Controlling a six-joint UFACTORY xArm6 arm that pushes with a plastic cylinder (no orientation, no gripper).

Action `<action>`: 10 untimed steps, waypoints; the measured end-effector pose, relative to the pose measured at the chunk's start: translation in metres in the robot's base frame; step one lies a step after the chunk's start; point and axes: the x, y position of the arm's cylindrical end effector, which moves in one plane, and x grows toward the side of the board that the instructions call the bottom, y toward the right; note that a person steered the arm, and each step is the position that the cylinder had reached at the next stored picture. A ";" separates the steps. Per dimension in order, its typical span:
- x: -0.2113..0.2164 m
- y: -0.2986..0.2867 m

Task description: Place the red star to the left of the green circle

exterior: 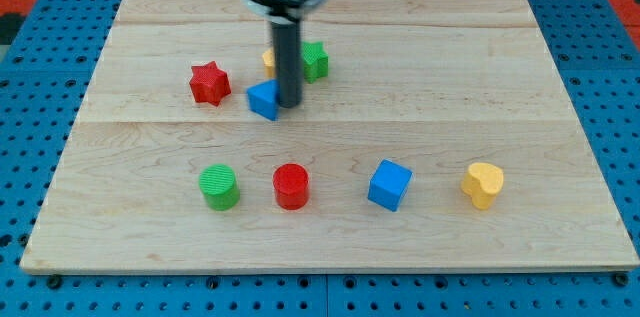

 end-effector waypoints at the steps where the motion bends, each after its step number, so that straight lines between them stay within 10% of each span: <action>1: -0.035 -0.012; 7: 0.021 -0.143; 10: 0.019 -0.103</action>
